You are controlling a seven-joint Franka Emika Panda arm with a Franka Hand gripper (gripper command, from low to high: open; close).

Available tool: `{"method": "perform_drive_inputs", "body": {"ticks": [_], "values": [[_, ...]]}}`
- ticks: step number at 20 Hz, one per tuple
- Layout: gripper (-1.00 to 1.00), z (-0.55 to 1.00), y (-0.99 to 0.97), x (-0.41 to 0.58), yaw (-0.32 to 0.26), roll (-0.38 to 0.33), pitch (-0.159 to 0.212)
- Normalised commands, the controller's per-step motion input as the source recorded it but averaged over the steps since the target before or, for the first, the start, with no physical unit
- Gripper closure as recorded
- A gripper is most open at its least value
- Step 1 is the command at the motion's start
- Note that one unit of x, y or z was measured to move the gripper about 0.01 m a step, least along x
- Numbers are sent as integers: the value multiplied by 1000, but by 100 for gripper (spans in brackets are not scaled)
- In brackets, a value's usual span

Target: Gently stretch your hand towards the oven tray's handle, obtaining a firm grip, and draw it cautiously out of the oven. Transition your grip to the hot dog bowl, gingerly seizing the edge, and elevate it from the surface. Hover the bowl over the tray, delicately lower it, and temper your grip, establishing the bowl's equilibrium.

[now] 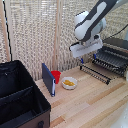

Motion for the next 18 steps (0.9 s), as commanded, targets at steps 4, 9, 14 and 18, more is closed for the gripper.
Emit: {"method": "perform_drive_inputs", "body": {"ticks": [4, 9, 14, 18], "values": [[-100, -235, 627, 0, -176, 79, 3], [-100, -358, 539, 0, -141, 49, 7], [-100, -285, 139, 38, -22, -15, 31], [-100, -287, -79, 101, 15, -37, 10]]}}
